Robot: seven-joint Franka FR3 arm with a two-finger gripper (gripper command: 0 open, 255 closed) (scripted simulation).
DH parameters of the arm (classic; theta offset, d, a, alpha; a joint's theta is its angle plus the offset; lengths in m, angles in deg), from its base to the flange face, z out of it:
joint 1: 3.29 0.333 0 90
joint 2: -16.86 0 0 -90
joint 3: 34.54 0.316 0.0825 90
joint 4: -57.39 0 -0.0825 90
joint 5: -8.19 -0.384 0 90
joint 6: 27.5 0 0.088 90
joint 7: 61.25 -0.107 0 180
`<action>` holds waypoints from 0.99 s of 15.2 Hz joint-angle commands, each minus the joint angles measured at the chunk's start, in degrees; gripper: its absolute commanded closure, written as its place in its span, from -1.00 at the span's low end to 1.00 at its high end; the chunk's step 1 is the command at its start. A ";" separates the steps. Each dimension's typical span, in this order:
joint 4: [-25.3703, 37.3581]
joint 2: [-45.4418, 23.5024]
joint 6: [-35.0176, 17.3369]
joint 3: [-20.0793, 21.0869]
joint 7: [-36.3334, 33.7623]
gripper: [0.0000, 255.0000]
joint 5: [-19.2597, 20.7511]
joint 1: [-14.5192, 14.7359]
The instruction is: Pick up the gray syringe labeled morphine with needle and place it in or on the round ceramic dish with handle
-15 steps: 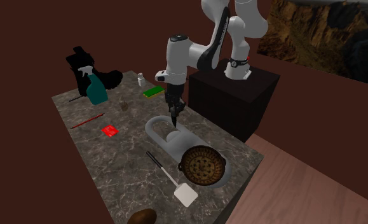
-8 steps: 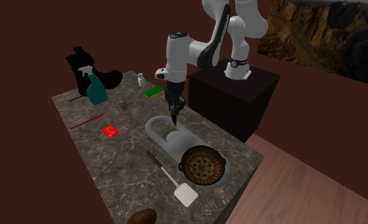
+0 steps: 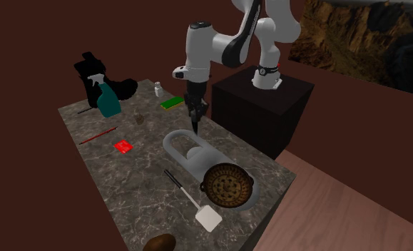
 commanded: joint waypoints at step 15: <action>6.24 3.61 9.93 0.71 -3.54 1.00 0.73 2.60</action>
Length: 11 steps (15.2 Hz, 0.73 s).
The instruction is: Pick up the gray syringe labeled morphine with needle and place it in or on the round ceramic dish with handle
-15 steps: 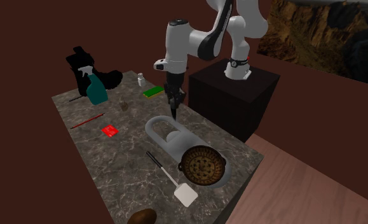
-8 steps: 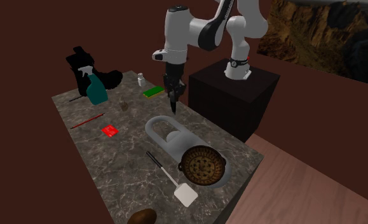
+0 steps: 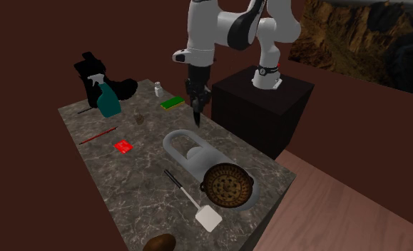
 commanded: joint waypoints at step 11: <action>23.69 -13.04 11.08 1.78 -12.50 1.00 2.81 10.06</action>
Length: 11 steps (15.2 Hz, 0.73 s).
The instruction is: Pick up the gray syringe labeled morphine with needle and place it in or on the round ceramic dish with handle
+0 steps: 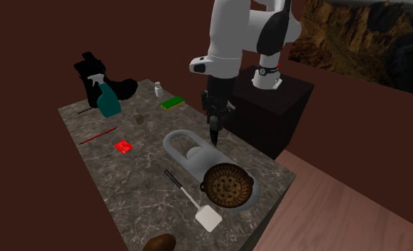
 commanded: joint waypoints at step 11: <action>29.35 -18.31 11.40 0.36 -6.49 1.00 1.32 7.09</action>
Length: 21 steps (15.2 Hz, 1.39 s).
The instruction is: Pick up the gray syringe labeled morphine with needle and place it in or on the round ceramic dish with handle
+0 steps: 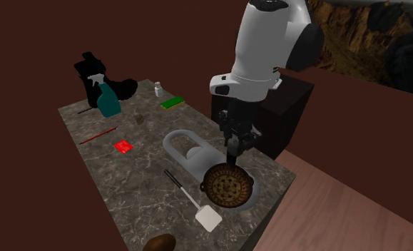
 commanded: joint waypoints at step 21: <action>-4.37 -3.90 -8.29 -0.19 -0.68 1.00 0.31 0.02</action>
